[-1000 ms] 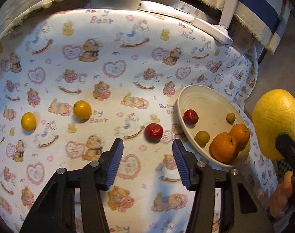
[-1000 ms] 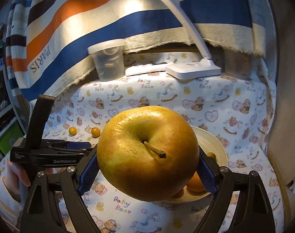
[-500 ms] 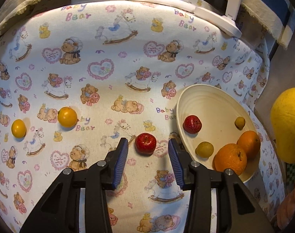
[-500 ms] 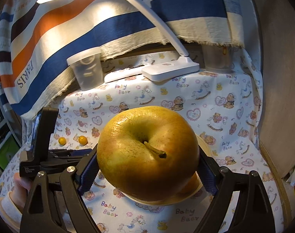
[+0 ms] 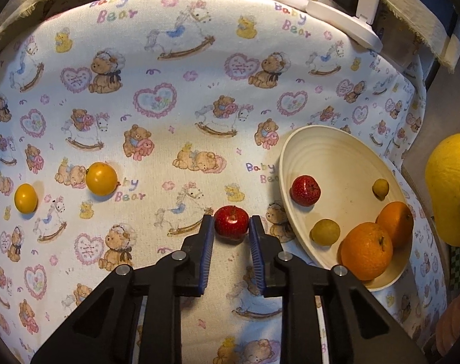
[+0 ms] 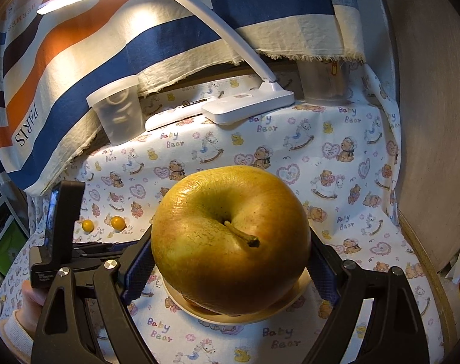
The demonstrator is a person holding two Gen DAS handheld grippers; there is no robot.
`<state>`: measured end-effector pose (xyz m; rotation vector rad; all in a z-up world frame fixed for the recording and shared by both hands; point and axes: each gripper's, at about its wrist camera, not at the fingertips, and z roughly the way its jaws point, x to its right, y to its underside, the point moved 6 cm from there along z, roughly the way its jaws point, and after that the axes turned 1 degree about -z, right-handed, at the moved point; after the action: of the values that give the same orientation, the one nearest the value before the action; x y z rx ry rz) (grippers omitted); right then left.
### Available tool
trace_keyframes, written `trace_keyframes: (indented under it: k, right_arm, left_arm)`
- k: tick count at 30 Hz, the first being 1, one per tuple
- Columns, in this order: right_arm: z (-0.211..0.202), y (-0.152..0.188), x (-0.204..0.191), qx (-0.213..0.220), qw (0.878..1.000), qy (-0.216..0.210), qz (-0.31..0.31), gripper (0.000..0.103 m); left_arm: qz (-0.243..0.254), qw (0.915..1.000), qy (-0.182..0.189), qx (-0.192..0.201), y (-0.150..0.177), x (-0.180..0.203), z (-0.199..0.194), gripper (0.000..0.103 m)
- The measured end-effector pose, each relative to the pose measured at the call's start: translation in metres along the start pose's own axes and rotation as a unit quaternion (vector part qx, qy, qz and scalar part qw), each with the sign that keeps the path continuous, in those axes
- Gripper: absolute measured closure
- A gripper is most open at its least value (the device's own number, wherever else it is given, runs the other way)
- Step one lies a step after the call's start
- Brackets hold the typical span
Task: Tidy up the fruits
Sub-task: 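Hold the pear over the plate with the right tool while the left tool grasps the red apple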
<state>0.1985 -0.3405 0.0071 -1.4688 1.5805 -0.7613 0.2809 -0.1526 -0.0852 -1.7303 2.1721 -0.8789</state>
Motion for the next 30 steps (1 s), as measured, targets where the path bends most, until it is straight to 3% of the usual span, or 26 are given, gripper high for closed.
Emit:
trace_keyframes:
  k: [6,15,24,26,28,30]
  right_arm:
    - [0.005,0.001,0.005,-0.001,1.0,0.008,0.005,0.014]
    - [0.014,0.004,0.018,-0.018,0.999,0.005,0.04,0.014]
    - [0.016,0.006,0.015,-0.021,0.999,0.004,0.034,0.014]
    - [0.015,0.005,0.014,-0.02,0.999,0.003,0.031,0.014]
    - [0.015,0.005,0.013,-0.019,0.999,0.004,0.029,0.014]
    - [0.014,0.005,0.013,-0.018,0.999,0.004,0.03,0.014]
  left_arm:
    - [0.009,0.9993,0.018,0.031,-0.008,0.011,-0.025,0.081]
    - [0.049,0.9966,0.057,0.033,-0.009,0.044,-0.032,0.085]
    - [0.051,0.997,0.05,0.031,-0.008,0.04,-0.025,0.085]
    - [0.057,0.9972,0.033,0.035,-0.006,0.033,-0.031,0.083]
    - [0.073,0.9963,0.021,0.04,0.0,0.025,-0.044,0.068]
    - [0.083,0.9954,-0.004,0.049,0.005,0.012,-0.057,0.061]
